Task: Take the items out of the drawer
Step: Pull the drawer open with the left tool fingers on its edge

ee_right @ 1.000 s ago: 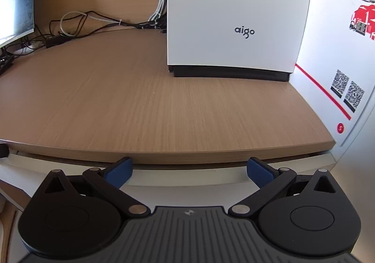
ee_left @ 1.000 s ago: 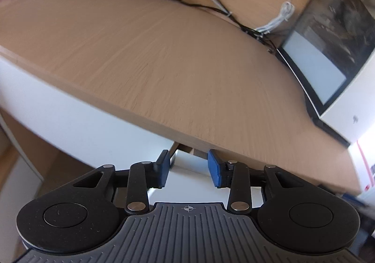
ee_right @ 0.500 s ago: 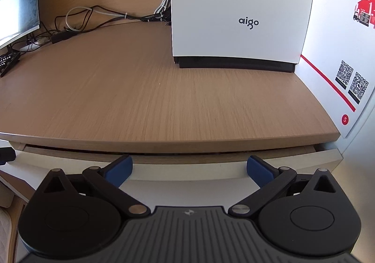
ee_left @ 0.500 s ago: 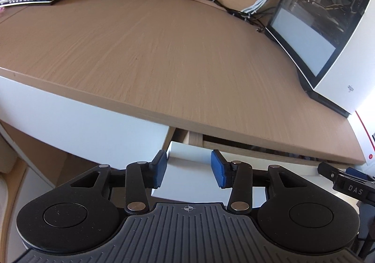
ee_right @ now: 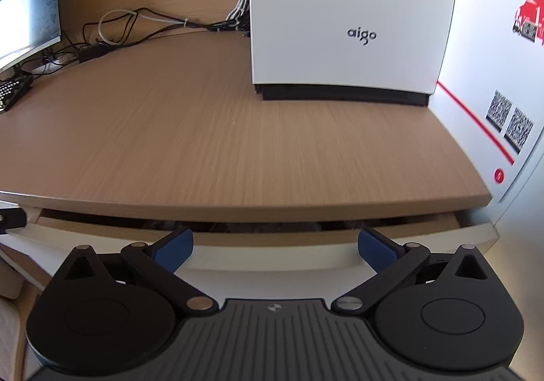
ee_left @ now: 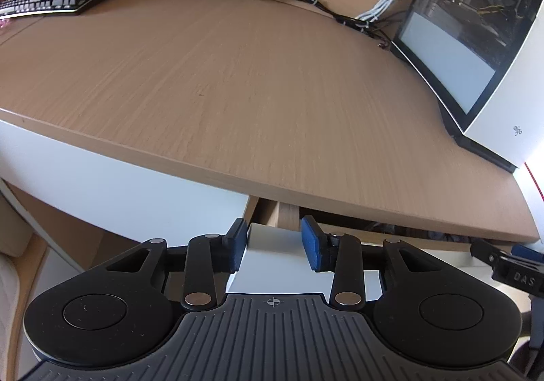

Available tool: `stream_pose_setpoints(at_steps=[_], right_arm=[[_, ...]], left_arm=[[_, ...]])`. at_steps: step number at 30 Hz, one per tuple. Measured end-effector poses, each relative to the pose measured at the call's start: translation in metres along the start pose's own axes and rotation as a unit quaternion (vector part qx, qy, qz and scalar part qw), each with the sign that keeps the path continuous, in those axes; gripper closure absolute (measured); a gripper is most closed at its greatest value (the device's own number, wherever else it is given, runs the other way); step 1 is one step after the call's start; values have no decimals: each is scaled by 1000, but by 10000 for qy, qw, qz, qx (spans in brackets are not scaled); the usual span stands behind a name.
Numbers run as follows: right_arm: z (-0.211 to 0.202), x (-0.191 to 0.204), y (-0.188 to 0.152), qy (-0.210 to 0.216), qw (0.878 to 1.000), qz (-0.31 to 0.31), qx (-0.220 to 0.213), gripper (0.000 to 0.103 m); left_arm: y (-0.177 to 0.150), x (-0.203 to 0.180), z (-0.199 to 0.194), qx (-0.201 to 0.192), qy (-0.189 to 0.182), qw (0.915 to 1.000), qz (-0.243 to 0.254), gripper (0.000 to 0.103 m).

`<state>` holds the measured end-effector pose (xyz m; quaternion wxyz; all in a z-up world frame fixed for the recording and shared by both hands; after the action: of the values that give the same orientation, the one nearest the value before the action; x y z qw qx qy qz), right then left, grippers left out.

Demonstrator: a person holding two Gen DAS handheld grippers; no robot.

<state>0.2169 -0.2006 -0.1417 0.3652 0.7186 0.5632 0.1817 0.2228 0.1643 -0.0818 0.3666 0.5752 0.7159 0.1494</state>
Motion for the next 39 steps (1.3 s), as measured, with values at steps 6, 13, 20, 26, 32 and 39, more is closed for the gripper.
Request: stream_pose_setpoints(at_steps=[6, 13, 20, 26, 32, 39], right_arm=[[12, -5, 4, -127, 9999, -30, 87, 0], [12, -12, 2, 7, 9993, -68, 374, 0], [2, -15, -9, 104, 9986, -86, 508, 0], [-11, -16, -21, 96, 9984, -86, 551, 0], [-22, -17, -30, 98, 9980, -101, 617, 0], [-32, -17, -39, 90, 9977, -99, 665, 0]], left_arm=[[-6, -1, -4, 7, -1, 10000, 8, 60], [-13, -1, -12, 85, 15, 10000, 39, 60], [-14, -14, -28, 122, 202, 9983, 534, 73], [-17, -40, -17, 306, -232, 9955, 863, 73], [-31, -61, 9, 823, -449, 9881, 1219, 73], [-42, -59, 2, 988, -546, 9864, 1196, 73]])
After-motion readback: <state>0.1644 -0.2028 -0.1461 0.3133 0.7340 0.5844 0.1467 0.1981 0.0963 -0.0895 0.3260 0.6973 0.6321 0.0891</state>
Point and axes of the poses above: each gripper's, at about its wrist camera, not at the fingertips, and z roughly the way its jaws point, x to its left, y to its top, the point moved 3 cm from there along z, roughly the way its jaws point, and after that the axes turned 8 degrees about -y, right-handed, at the moved point
